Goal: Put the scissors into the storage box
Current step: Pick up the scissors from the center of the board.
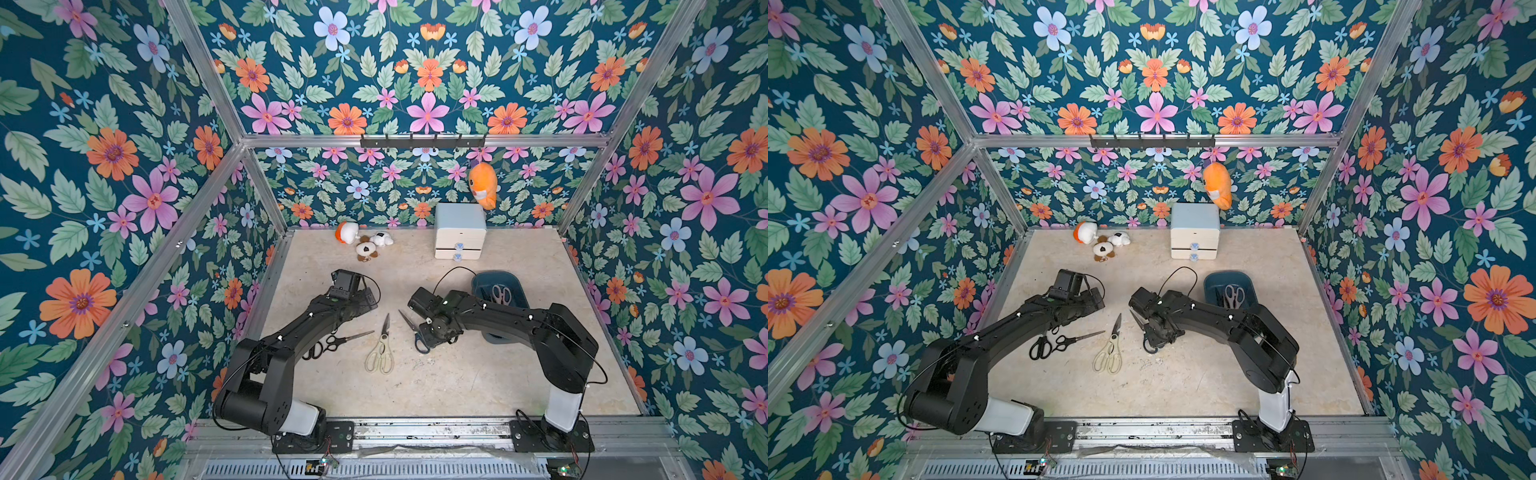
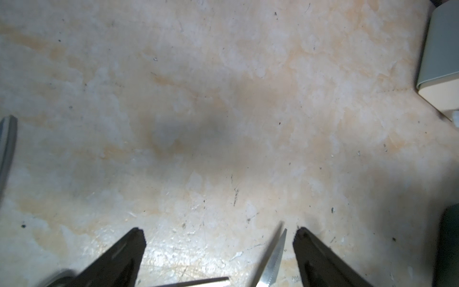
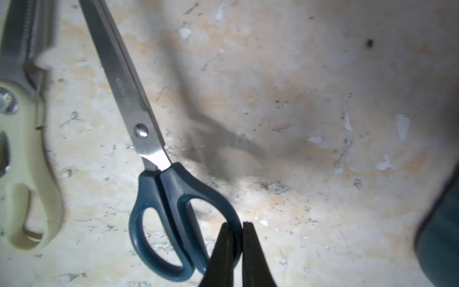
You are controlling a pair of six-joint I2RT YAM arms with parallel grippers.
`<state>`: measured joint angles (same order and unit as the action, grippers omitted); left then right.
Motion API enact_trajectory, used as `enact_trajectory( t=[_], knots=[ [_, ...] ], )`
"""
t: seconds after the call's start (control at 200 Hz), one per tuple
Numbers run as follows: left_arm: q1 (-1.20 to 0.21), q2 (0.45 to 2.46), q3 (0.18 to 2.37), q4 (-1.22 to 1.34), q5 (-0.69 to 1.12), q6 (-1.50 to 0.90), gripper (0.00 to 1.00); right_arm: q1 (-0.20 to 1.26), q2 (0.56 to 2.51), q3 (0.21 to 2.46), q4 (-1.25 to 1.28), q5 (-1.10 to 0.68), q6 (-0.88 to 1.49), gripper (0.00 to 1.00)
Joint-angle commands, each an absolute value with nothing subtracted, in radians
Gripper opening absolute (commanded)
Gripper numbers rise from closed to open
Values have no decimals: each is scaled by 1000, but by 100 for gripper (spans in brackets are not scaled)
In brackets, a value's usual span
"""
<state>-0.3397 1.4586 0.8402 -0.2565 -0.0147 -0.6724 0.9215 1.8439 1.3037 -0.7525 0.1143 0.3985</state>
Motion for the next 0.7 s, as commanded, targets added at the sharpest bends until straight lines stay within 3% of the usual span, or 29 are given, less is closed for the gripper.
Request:
enact_trajectory(
  t=[0.0, 0.695],
  knots=[
    [-338, 1474, 859, -236, -6, -663, 98, 892, 1799, 1274, -770, 152, 400, 0],
    [-350, 1594, 907, -186, 127, -674, 98, 460, 1505, 1127, -860, 171, 371, 0]
  ],
)
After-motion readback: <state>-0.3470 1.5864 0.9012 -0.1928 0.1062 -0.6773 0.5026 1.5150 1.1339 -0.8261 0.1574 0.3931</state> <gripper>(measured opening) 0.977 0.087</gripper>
